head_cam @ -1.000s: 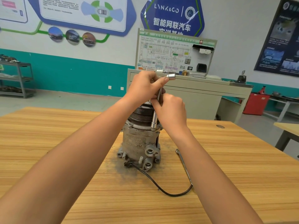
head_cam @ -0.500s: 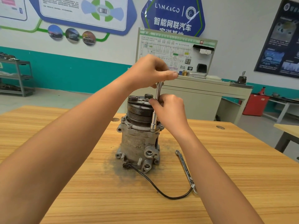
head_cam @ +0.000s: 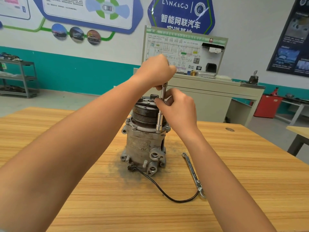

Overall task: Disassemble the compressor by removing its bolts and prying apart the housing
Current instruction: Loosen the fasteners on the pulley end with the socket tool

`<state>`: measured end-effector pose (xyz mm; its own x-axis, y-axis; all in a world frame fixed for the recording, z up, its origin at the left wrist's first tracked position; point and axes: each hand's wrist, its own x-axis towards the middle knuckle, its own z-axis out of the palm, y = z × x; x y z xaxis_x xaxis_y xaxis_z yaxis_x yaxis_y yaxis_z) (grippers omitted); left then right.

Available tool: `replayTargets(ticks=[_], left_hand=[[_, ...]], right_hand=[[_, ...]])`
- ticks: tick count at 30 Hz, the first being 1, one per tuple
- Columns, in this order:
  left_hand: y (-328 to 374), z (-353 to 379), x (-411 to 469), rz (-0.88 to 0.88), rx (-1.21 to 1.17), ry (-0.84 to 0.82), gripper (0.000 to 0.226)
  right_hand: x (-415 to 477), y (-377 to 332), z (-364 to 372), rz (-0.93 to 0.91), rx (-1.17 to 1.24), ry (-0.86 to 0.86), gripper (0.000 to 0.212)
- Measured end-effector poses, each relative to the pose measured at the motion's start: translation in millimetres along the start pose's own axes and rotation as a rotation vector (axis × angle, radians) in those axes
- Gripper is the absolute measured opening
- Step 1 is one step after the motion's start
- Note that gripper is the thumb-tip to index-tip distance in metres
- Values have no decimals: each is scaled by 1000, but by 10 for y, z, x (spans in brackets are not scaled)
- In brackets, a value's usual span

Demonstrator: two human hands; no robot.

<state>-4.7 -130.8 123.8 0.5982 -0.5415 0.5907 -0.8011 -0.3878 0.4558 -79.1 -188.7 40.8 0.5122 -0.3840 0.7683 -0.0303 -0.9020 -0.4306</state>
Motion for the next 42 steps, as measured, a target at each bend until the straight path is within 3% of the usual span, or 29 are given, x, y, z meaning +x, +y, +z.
replayTargets(ticks=[6,10,13,16,23,25,28,31,38,42], left_hand=[[-135,-63,-89,-305,-654,-178,29],[-245,-120,-303,-204,-827,-314,29],[-320,-173,-447,-68,-795,-394,13],[-327,-172,-508,-18,-715,-293,17],[-215,-43,-452,126,-410,-65,10],[-221,-15,-431,100,-417,-60,14],[-311,-48,-431,36,-529,-258,4],[-416,-93,-413,2,-551,-361,11],[-354,43,-376,25,-426,-204,8],[-320,73,-356,139,-169,-102,22]], right_hand=[[31,48,-48,-15,51,-103,23],[56,55,-61,-44,6,-215,29],[39,28,-56,-78,-73,-257,27],[12,11,-26,-88,-120,-241,28],[-166,40,106,70,172,76,17],[-164,26,109,114,220,58,18],[-94,9,30,143,267,-68,23],[-11,7,-63,156,279,-207,23],[-97,79,15,210,292,-43,25],[-53,90,49,193,252,-47,29]])
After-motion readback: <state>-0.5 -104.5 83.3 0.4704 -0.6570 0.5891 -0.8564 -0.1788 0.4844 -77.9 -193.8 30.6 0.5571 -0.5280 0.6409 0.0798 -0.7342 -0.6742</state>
